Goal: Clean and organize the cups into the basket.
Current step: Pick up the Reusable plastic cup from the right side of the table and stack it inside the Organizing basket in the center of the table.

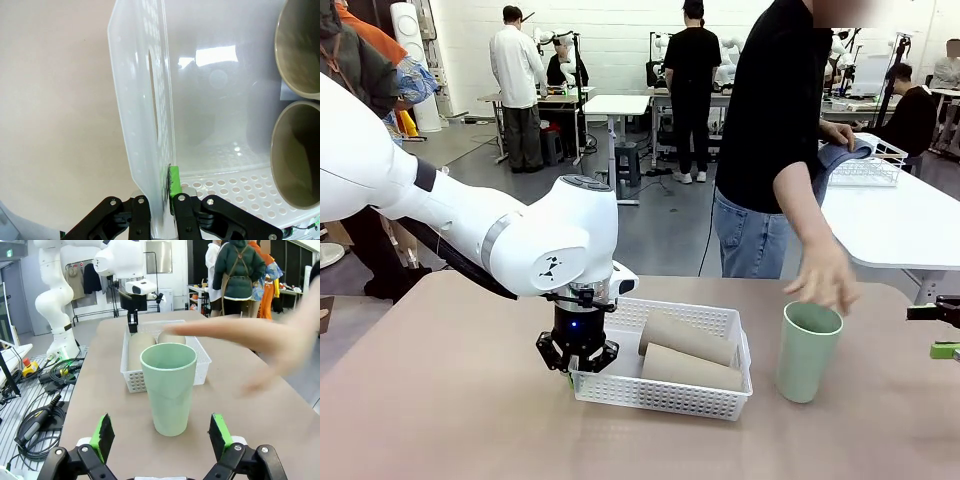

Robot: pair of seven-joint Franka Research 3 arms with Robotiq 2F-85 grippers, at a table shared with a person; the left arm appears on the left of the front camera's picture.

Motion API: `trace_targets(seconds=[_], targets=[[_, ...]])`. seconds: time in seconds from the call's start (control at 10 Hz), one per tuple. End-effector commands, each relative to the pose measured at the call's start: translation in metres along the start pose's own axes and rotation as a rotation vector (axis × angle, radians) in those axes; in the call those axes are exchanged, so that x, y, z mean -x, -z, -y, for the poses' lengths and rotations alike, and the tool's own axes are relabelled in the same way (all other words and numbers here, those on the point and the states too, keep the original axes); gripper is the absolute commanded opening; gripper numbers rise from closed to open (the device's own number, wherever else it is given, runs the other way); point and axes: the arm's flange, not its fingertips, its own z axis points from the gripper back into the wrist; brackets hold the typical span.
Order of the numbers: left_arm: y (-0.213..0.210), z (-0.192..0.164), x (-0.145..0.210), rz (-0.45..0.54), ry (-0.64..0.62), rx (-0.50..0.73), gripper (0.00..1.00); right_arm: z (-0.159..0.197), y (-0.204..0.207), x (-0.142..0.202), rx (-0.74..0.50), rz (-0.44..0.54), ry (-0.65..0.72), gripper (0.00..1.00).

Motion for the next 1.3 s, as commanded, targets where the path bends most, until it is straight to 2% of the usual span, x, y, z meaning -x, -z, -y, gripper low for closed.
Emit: trace_targets(seconds=[0.0, 0.1, 0.5, 0.8, 0.9, 1.0, 1.2], targets=[[0.002, 0.0, 0.002, -0.006, -0.001, -0.009, 0.0, -0.004, 0.001, 0.0, 0.001, 0.006, -0.001, 1.0], [0.002, 0.0, 0.002, -0.006, -0.001, -0.009, 0.0, 0.0, 0.0, 0.0, 0.0, 0.0, 0.0, 1.0], [0.002, 0.0, 0.002, -0.006, -0.001, -0.009, 0.0, 0.02, 0.054, 0.043, -0.031, -0.138, 0.045, 1.0], [0.002, 0.0, 0.002, -0.006, -0.001, -0.009, 0.0, 0.035, 0.087, 0.062, -0.064, -0.171, 0.075, 1.0], [0.002, 0.0, 0.002, -0.006, -0.001, -0.009, 0.0, 0.033, 0.089, 0.06, -0.056, -0.143, 0.058, 1.0], [0.002, 0.0, 0.002, -0.006, -0.001, -0.009, 0.0, 0.025, 0.079, 0.062, -0.081, -0.176, 0.087, 1.0], [0.002, 0.0, 0.002, -0.006, -0.001, -0.009, 0.0, 0.025, 0.079, 0.062, -0.081, -0.176, 0.087, 1.0]])
